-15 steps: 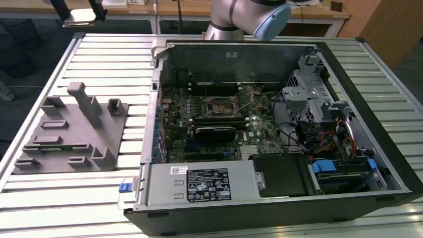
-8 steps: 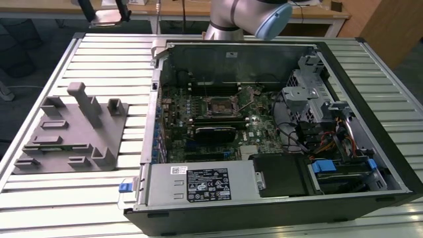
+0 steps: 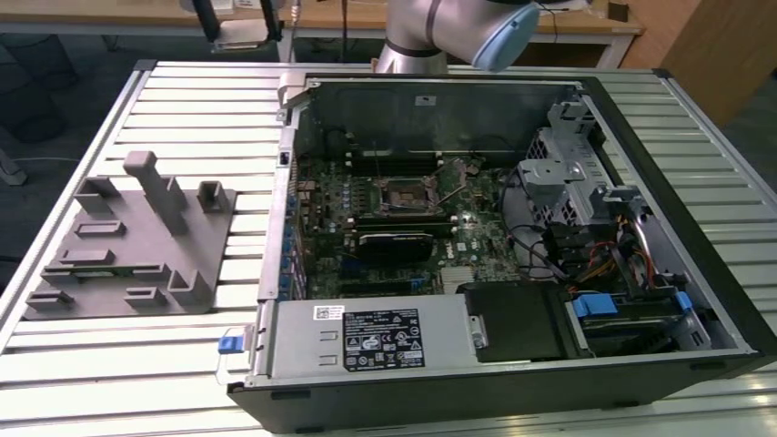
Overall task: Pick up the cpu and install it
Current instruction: 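Pick up the cpu and move it towards the insertion slot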
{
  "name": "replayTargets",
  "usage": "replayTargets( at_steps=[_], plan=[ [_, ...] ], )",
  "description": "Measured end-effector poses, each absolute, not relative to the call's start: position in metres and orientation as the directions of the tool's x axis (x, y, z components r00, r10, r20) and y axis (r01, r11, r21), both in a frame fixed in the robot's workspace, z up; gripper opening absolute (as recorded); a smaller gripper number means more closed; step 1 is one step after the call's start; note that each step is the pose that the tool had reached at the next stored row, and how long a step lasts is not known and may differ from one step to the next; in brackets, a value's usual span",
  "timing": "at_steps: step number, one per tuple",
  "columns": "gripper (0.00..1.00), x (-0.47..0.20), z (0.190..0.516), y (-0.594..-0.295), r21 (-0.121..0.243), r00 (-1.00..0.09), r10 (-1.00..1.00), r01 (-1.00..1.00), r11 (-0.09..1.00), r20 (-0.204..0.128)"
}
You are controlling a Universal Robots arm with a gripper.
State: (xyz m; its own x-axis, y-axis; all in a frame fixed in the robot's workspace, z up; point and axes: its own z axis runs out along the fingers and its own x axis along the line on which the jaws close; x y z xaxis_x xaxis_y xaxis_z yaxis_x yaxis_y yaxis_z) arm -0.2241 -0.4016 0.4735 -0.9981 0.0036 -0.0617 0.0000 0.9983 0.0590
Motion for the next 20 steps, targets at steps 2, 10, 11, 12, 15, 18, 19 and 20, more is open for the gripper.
replayTargets(
  at_steps=[2, 10, 11, 12, 15, 18, 19, 20],
  plan=[
    [0.54, -0.215, 0.473, -0.401, 0.059, -0.998, 0.004, 0.000, 0.998, -0.062],
    [0.54, -0.179, 0.472, -0.400, 0.059, -0.998, 0.004, 0.000, 0.998, -0.061],
    [0.54, -0.174, 0.472, -0.400, 0.059, -0.998, 0.004, 0.000, 0.998, -0.061],
    [0.54, -0.170, 0.472, -0.400, 0.059, -0.998, 0.004, 0.000, 0.998, -0.061],
    [0.54, -0.156, 0.471, -0.400, 0.059, -0.998, 0.004, 0.000, 0.998, -0.061],
    [0.54, -0.143, 0.470, -0.400, 0.059, -0.998, 0.004, 0.000, 0.998, -0.060],
    [0.54, -0.138, 0.469, -0.400, 0.059, -0.998, 0.004, 0.000, 0.998, -0.060],
    [0.54, -0.133, 0.469, -0.400, 0.059, -0.998, 0.004, 0.000, 0.998, -0.060]
  ],
)
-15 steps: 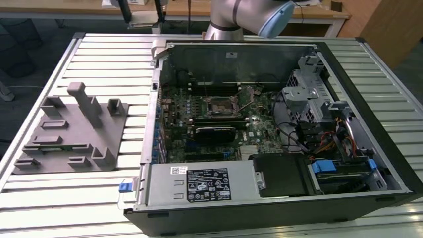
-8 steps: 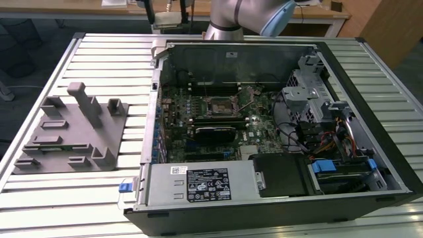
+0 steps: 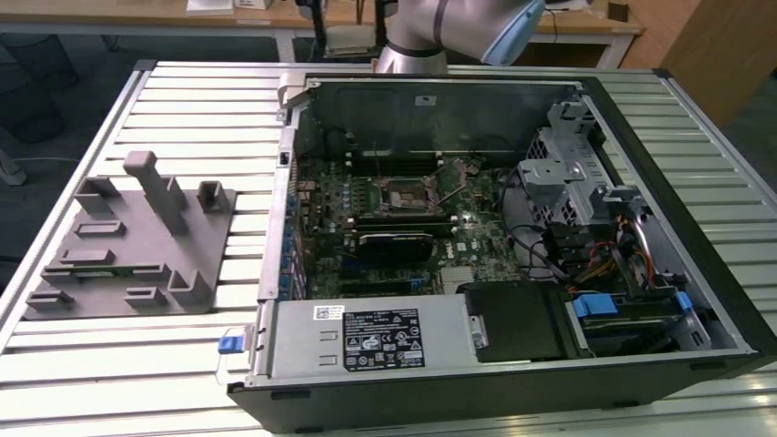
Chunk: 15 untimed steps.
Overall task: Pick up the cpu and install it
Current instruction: 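Pick up the cpu and move it towards the insertion slot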
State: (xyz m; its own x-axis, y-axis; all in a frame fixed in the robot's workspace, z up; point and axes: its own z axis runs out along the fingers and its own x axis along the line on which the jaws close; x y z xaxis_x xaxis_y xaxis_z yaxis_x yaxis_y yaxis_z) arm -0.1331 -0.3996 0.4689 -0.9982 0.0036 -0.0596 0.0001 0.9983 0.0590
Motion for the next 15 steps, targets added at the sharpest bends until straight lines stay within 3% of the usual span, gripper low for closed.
replayTargets(
  at_steps=[15],
  plan=[
    [0.54, -0.096, 0.462, -0.399, 0.059, -0.998, 0.003, 0.000, 0.998, -0.058]
  ],
)
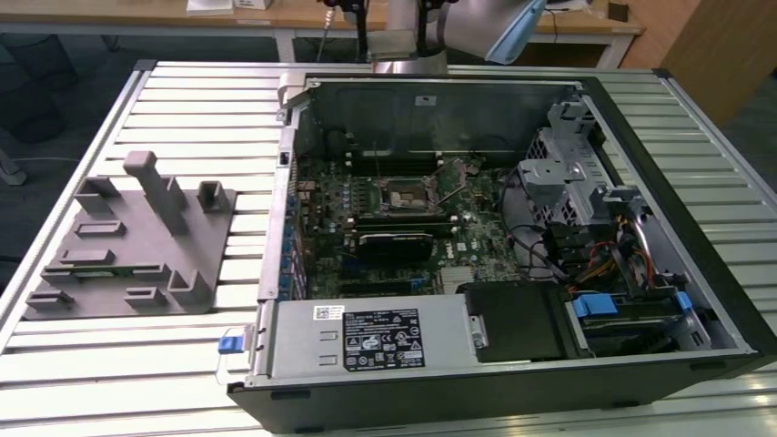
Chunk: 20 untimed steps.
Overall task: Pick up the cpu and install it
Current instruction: 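Pick up the cpu and move it towards the insertion slot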
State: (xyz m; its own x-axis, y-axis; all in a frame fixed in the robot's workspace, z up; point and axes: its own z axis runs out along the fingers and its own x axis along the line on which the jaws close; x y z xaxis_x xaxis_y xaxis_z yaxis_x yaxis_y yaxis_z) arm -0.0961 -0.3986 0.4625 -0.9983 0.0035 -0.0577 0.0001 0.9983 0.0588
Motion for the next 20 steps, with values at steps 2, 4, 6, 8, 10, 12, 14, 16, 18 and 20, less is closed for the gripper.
replayTargets(
  at_steps=[2, 4, 6, 8, 10, 12, 14, 16, 18, 20],
  plan=[
    [0.54, -0.093, 0.459, -0.399, 0.059, -0.998, 0.004, 0.000, 0.998, -0.058],
    [0.54, -0.090, 0.455, -0.399, 0.059, -0.998, 0.004, 0.000, 0.998, -0.058],
    [0.54, -0.085, 0.452, -0.398, 0.059, -0.998, 0.004, 0.000, 0.998, -0.057],
    [0.54, -0.081, 0.448, -0.398, 0.059, -0.998, 0.004, 0.000, 0.998, -0.057],
    [0.54, -0.078, 0.444, -0.397, 0.059, -0.998, 0.004, 0.000, 0.998, -0.055],
    [0.54, -0.076, 0.441, -0.396, 0.059, -0.999, 0.004, 0.000, 0.998, -0.054],
    [0.54, -0.073, 0.437, -0.396, 0.059, -0.999, 0.004, 0.001, 0.998, -0.053],
    [0.54, -0.071, 0.433, -0.396, 0.059, -0.999, 0.004, 0.000, 0.998, -0.053],
    [0.54, -0.069, 0.430, -0.395, 0.059, -0.999, 0.004, 0.001, 0.998, -0.052],
    [0.54, -0.068, 0.426, -0.395, 0.059, -0.999, 0.004, 0.001, 0.998, -0.052]
  ],
)
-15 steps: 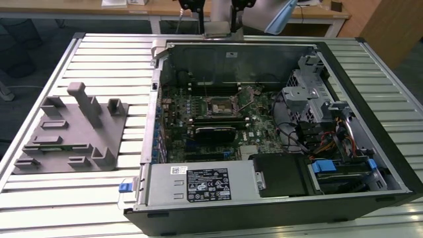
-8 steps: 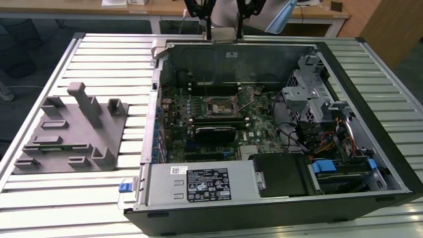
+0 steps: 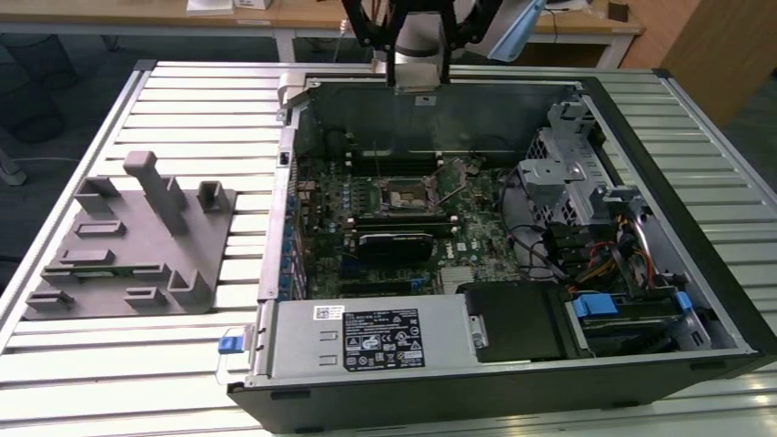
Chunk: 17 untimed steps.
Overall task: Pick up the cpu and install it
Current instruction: 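Pick up the cpu and move it towards the insertion slot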
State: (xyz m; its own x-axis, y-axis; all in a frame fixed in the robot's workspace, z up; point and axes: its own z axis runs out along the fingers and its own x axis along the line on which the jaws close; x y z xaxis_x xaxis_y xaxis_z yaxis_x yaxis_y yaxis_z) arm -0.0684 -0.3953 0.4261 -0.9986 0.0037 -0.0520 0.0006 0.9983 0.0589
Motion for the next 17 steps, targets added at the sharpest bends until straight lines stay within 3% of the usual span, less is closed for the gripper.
replayTargets(
  at_steps=[17],
  plan=[
    [0.54, -0.065, 0.395, -0.383, 0.059, -0.999, 0.005, 0.002, 0.998, -0.049]
  ],
)
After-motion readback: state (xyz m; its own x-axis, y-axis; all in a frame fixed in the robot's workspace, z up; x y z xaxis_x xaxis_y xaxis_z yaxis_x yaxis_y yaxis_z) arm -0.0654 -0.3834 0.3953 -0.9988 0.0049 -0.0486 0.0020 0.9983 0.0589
